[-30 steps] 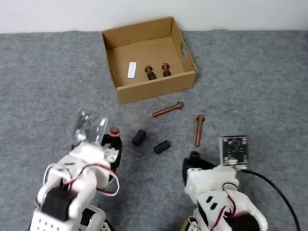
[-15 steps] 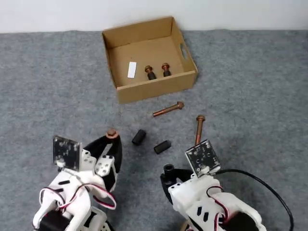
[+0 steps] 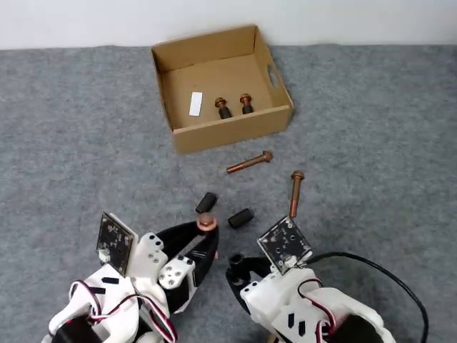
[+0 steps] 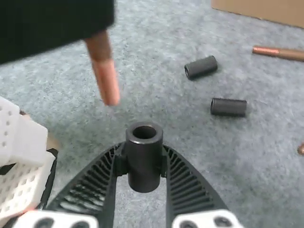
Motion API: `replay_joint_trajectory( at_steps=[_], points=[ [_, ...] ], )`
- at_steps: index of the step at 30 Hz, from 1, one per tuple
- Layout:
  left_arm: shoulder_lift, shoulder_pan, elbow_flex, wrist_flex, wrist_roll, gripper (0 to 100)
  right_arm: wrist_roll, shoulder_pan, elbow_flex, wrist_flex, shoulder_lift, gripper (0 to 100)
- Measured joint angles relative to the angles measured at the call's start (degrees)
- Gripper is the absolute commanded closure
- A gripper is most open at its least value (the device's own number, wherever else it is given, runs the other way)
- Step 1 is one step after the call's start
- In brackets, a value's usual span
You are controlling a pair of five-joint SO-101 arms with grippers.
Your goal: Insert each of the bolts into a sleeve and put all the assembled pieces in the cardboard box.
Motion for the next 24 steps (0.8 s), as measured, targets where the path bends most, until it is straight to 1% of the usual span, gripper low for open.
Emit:
replay_joint_trajectory(
  at_steps=[5, 10, 16, 20, 24],
  points=[
    [0.0, 1.1, 0.0, -3.3, 0.0, 99, 2.1, -0.4, 2.1, -3.3, 0.3, 99.0],
    [0.0, 1.1, 0.0, -6.8, 0.3, 99, 2.4, -2.9, 2.4, -3.8, -0.3, 99.0],
    [0.0, 1.1, 0.0, -7.0, 0.3, 99, 2.4, -3.3, 2.4, -3.8, -0.3, 99.0],
    [0.0, 3.6, 0.0, -7.0, 0.3, 99, 2.4, -3.3, 2.4, -3.8, -0.3, 99.0],
    [0.0, 4.7, 0.0, -5.3, 1.1, 99, 2.4, -3.3, 2.4, -3.8, -0.3, 99.0]
  ],
)
